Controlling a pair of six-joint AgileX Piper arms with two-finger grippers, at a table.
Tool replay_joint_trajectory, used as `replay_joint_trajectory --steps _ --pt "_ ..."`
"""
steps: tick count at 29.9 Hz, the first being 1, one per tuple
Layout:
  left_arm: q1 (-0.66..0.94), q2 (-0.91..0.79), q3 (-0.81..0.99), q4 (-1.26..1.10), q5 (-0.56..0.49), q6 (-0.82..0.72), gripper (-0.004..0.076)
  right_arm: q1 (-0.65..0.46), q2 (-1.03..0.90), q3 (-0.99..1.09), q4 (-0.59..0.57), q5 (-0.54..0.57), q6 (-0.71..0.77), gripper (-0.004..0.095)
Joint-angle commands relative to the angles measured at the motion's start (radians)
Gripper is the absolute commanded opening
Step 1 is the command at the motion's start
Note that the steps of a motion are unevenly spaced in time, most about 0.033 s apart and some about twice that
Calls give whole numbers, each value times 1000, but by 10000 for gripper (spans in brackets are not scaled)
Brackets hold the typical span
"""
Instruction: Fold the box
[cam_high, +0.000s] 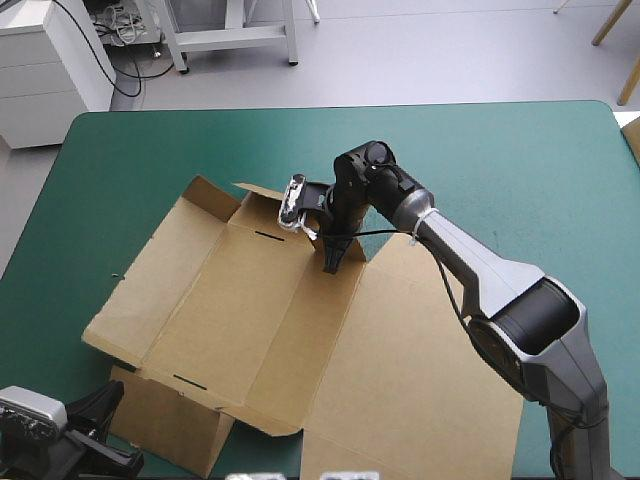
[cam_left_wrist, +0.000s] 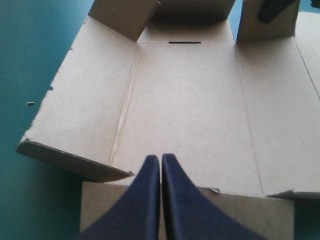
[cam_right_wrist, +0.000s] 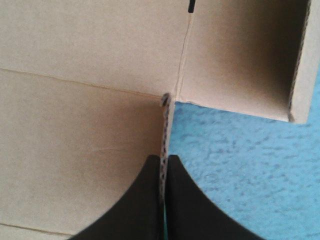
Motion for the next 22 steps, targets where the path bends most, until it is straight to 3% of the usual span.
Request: replay_joint_trajectory --steps 1,11,22 --pt "-5 18 -23 -3 -74 -3 -8 -1 -83 23 58 -17 -98 -21" --pt "-5 18 -23 -1 -74 -22 -8 -1 -62 20 90 -35 -237 -22" --pt "-5 18 -23 -1 -74 -22 -8 -1 37 -86 93 -90 -262 -22"
